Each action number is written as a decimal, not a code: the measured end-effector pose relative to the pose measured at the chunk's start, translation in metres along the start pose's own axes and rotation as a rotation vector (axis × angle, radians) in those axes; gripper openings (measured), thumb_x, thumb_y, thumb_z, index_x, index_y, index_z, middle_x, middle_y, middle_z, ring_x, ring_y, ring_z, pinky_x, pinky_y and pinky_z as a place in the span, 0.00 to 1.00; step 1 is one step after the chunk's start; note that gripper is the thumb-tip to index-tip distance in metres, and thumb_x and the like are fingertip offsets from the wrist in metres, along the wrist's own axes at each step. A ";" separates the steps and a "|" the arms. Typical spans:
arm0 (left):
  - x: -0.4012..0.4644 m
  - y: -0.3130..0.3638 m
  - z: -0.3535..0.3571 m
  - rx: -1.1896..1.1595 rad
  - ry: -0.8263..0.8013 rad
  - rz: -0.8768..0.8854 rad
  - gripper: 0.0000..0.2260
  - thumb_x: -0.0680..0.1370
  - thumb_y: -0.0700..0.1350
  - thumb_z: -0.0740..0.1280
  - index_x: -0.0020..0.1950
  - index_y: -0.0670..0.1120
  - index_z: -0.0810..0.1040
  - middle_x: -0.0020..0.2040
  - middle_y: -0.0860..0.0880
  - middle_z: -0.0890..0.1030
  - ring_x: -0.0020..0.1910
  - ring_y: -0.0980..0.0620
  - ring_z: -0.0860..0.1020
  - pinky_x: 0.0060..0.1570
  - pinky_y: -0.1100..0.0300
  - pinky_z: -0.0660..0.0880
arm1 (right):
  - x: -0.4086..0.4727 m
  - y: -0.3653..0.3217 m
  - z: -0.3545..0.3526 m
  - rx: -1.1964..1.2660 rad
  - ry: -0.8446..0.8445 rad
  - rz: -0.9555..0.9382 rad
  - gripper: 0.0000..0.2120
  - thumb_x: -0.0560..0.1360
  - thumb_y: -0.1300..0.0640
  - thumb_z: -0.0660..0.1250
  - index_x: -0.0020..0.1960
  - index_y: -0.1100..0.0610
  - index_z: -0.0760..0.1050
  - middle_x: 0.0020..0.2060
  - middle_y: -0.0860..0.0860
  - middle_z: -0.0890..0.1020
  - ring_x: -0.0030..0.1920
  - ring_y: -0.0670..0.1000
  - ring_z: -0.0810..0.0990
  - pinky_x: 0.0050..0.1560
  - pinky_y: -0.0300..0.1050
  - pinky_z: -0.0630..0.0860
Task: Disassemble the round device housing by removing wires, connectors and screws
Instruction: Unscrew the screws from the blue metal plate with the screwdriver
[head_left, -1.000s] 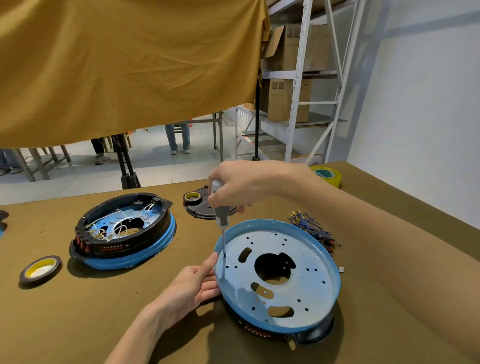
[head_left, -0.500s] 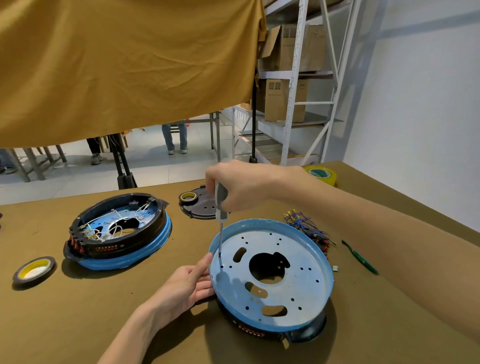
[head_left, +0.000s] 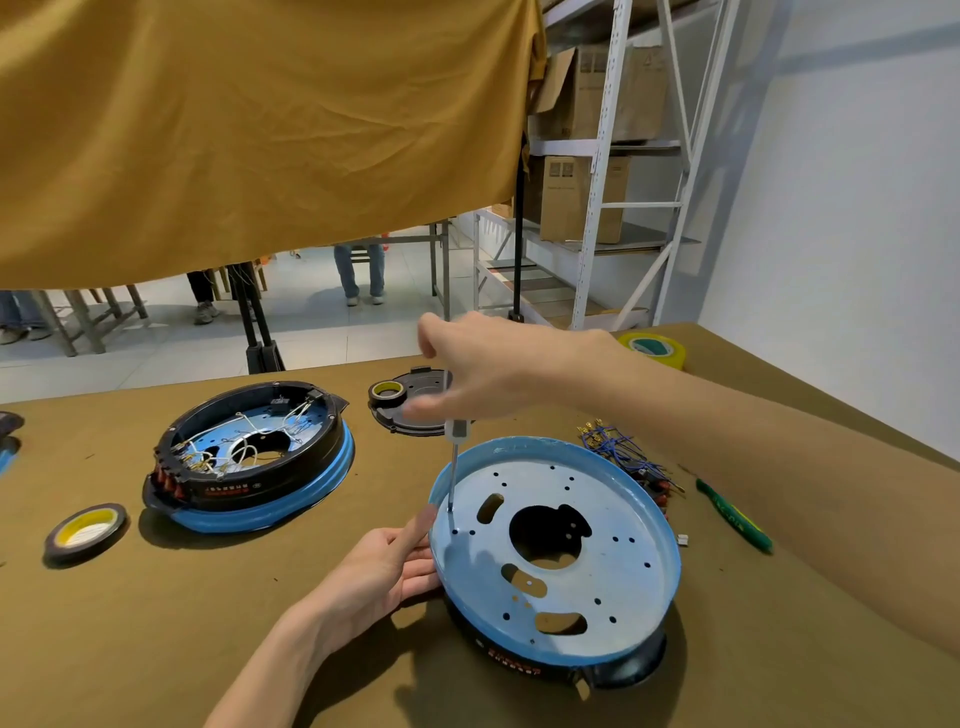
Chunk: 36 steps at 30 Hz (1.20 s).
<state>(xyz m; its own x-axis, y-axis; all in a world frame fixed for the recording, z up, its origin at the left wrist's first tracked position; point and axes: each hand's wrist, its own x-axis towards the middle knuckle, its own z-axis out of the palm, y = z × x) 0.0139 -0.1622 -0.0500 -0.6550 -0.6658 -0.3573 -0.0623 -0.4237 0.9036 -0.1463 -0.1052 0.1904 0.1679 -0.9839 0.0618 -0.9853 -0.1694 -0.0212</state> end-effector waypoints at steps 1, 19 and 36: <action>0.000 0.000 0.000 0.011 -0.005 0.001 0.46 0.58 0.66 0.83 0.65 0.39 0.77 0.58 0.38 0.85 0.59 0.41 0.84 0.49 0.53 0.84 | 0.002 -0.001 0.005 -0.133 0.072 0.033 0.22 0.80 0.36 0.62 0.54 0.56 0.70 0.37 0.50 0.74 0.36 0.49 0.75 0.31 0.45 0.69; -0.002 0.001 0.001 0.012 -0.004 0.013 0.45 0.60 0.66 0.82 0.65 0.38 0.78 0.58 0.38 0.85 0.58 0.40 0.84 0.49 0.53 0.84 | 0.012 0.000 -0.003 0.185 -0.111 -0.086 0.16 0.76 0.56 0.74 0.60 0.53 0.73 0.47 0.47 0.79 0.42 0.44 0.78 0.32 0.35 0.74; -0.004 0.003 0.002 0.036 -0.021 0.018 0.46 0.57 0.68 0.82 0.64 0.39 0.78 0.58 0.39 0.85 0.59 0.41 0.84 0.53 0.51 0.84 | 0.007 -0.009 0.001 -0.212 0.074 0.014 0.24 0.78 0.31 0.60 0.50 0.54 0.72 0.37 0.48 0.76 0.36 0.50 0.76 0.32 0.44 0.67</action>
<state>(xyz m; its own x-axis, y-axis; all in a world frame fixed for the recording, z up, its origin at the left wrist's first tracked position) 0.0145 -0.1597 -0.0455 -0.6718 -0.6599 -0.3366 -0.0773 -0.3894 0.9178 -0.1367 -0.1107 0.1899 0.1592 -0.9778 0.1362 -0.9733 -0.1323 0.1874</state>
